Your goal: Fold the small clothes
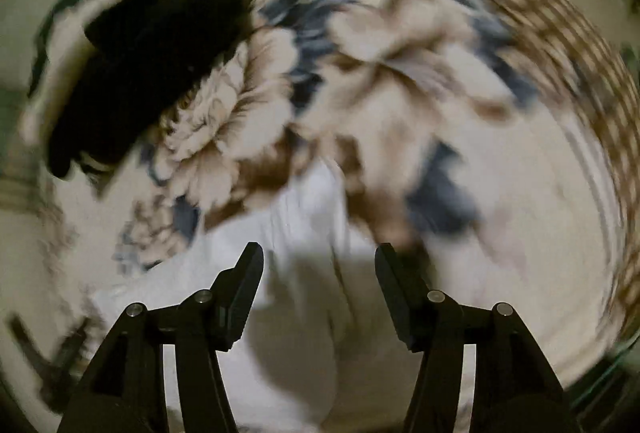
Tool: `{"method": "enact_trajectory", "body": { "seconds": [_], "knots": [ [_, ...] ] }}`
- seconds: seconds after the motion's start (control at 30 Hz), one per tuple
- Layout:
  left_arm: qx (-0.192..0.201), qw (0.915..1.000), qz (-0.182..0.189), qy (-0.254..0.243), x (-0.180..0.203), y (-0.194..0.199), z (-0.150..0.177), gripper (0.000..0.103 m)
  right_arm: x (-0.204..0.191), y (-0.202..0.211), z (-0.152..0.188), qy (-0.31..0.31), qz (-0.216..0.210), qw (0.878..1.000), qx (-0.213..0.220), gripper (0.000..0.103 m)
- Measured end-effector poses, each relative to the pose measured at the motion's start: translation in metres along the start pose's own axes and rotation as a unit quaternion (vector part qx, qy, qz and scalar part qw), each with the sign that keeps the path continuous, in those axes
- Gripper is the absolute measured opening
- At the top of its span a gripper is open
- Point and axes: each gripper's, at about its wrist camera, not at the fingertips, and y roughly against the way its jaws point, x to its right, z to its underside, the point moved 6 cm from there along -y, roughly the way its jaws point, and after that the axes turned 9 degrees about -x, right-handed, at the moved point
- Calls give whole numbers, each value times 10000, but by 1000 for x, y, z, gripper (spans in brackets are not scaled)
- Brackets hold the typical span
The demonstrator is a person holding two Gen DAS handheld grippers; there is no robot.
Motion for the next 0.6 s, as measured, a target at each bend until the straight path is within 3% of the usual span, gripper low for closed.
{"method": "enact_trajectory", "body": {
  "seconds": [0.03, 0.07, 0.1, 0.13, 0.17, 0.23, 0.27, 0.33, 0.4, 0.43, 0.53, 0.57, 0.6],
  "knots": [
    [-34, 9999, -40, -127, 5, -6, -5, 79, -9, -9, -9, 324, 290, 9991, -26, 59],
    [-79, 9996, -108, -253, 10, -13, -7, 79, -13, -16, -17, 587, 706, 9958, 9, 43],
    [-160, 9990, -171, -386, 15, -22, -9, 79, -8, -17, -21, 601, 964, 9935, 92, 17],
    [-242, 9984, -201, -460, 17, -30, -9, 79, 2, -15, -24, 380, 1015, 9940, 121, 17],
    [-327, 9981, -206, -484, 17, -37, -8, 79, 24, -9, -25, -257, 850, 9960, 122, 17],
    [-485, 9978, -150, -429, 13, -49, -5, 79, 61, 4, -23, -1169, 812, 9896, 223, 14],
    [-509, 9978, -119, -400, 11, -51, -4, 79, 82, 12, -19, -1632, 733, 9835, 270, 14],
    [-523, 9980, -70, -350, 5, -51, -3, 79, 105, 18, -12, -2226, 52, 9747, 190, 14],
    [-527, 9981, -1, -305, 2, -49, -1, 79, 106, 28, -12, -2284, -343, 9726, 282, 14],
    [-534, 9982, 11, -291, 0, -48, -1, 79, 98, 32, -16, -2103, -553, 9756, 315, 15],
    [-525, 9981, 40, -307, 0, -47, -1, 79, 55, 31, -35, -1240, -853, 9884, 215, 44],
    [-533, 9980, 19, -338, 0, -48, -1, 79, 39, 25, -41, -896, -750, 9931, 125, 53],
    [-540, 9979, 14, -359, -1, -48, -1, 79, 28, 16, -48, -600, -558, 9966, 24, 53]
  ]
}}
